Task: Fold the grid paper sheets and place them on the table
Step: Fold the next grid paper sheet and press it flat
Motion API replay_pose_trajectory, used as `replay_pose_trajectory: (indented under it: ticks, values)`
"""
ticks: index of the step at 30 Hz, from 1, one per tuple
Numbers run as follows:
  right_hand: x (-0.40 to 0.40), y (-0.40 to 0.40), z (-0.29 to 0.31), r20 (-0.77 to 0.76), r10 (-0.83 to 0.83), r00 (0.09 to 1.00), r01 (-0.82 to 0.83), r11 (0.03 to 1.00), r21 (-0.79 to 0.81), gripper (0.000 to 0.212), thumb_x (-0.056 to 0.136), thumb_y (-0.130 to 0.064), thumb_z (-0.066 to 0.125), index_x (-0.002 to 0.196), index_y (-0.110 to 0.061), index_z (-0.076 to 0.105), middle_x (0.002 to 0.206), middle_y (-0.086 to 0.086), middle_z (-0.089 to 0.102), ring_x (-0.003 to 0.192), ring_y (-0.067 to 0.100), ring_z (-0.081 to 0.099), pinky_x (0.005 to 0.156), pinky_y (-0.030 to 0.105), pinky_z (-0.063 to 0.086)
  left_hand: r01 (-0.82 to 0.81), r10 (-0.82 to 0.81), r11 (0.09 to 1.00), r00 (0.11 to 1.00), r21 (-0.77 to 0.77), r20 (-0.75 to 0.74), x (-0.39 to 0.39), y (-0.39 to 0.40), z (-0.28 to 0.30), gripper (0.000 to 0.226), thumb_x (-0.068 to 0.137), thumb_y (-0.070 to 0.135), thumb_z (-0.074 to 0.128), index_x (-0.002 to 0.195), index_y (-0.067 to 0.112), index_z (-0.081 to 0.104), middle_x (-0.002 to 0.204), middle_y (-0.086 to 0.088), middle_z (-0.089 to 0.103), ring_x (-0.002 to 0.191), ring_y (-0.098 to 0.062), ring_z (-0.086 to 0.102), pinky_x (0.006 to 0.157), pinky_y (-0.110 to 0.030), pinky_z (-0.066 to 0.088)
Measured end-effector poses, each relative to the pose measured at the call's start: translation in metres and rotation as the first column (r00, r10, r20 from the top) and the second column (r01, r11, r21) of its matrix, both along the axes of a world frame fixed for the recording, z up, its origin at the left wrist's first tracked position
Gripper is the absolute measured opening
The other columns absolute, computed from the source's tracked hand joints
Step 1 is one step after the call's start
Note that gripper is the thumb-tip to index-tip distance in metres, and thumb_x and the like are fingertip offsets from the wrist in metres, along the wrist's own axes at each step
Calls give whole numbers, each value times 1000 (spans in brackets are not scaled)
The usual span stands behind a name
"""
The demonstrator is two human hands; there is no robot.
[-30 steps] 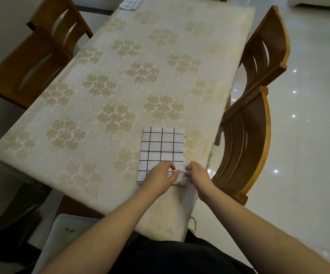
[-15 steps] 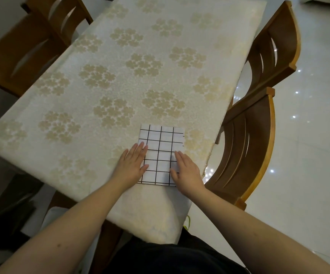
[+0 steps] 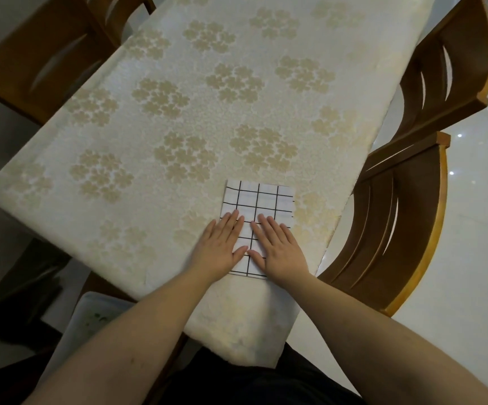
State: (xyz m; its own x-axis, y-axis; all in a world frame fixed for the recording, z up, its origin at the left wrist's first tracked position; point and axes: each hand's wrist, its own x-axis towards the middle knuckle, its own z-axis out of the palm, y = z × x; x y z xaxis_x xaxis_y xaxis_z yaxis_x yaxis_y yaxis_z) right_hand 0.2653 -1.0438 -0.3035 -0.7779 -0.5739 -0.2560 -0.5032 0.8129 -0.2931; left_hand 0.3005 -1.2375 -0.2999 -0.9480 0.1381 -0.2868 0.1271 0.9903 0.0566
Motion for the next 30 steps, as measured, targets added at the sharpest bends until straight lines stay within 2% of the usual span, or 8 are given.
replay_pose_trajectory:
  ticks: [2,4,6,10,20,24,28,30]
  values:
    - [-1,8,-1,-20,-13,1000,14,1000,23,69,100,-59,24,156,-22,12,164,1,5,151,18,0,122,37,2,-29,30,999,999,37,-16,2,-7,0,81,92,67,10,156,19,-4,163,-1,-9,150,-15,-10,120,-39,-2]
    - [-2,16,-1,-35,-38,999,39,998,40,72,99,-61,21,157,-22,4,164,1,-2,151,17,-7,122,36,-3,-76,75,996,997,40,5,6,-13,2,90,89,73,18,155,19,-9,162,-1,-17,149,-15,-15,121,-39,-4]
    - [-2,21,-2,-31,-71,997,72,996,55,74,99,-62,19,156,-22,-3,164,0,-8,150,16,-12,121,35,-6,-119,118,993,992,17,51,9,-17,3,98,86,78,18,153,16,-17,160,-1,-25,147,-14,-21,121,-41,-6]
    - [-2,26,-2,-32,-99,995,101,993,67,77,97,-65,17,156,-22,-6,163,-2,-12,149,14,-16,121,34,-9,-142,141,990,987,3,78,9,-17,5,103,82,81,14,152,14,-20,159,-2,-28,146,-15,-24,121,-42,-6]
    - [-5,27,1,16,-79,997,78,996,44,80,92,-69,5,155,-22,-11,162,-2,-19,148,14,-21,121,37,-8,-126,126,992,990,-13,70,20,-23,5,95,84,79,10,153,19,-17,160,0,-25,148,-19,-20,121,-45,-4]
    - [-6,27,0,7,-72,997,72,996,44,79,93,-69,5,155,-22,-12,162,-2,-19,147,14,-22,120,35,-12,-98,98,995,995,-19,34,39,-34,4,89,89,75,12,156,19,-3,163,-2,-12,150,-21,-8,119,-47,1]
    - [-6,27,-1,-12,-76,997,77,996,49,79,94,-68,8,155,-22,-9,163,-1,-16,148,15,-19,119,35,-11,-108,110,994,992,-35,64,56,-40,9,84,90,73,14,155,24,-7,162,0,-17,149,-19,-13,118,-51,-1]
    - [-5,27,-2,-22,-79,997,80,996,47,78,95,-67,11,156,-21,-7,163,-1,-14,149,15,-18,120,36,-9,-99,101,994,993,-39,67,64,-44,12,80,92,72,14,156,28,-4,163,1,-11,150,-20,-7,117,-52,2]
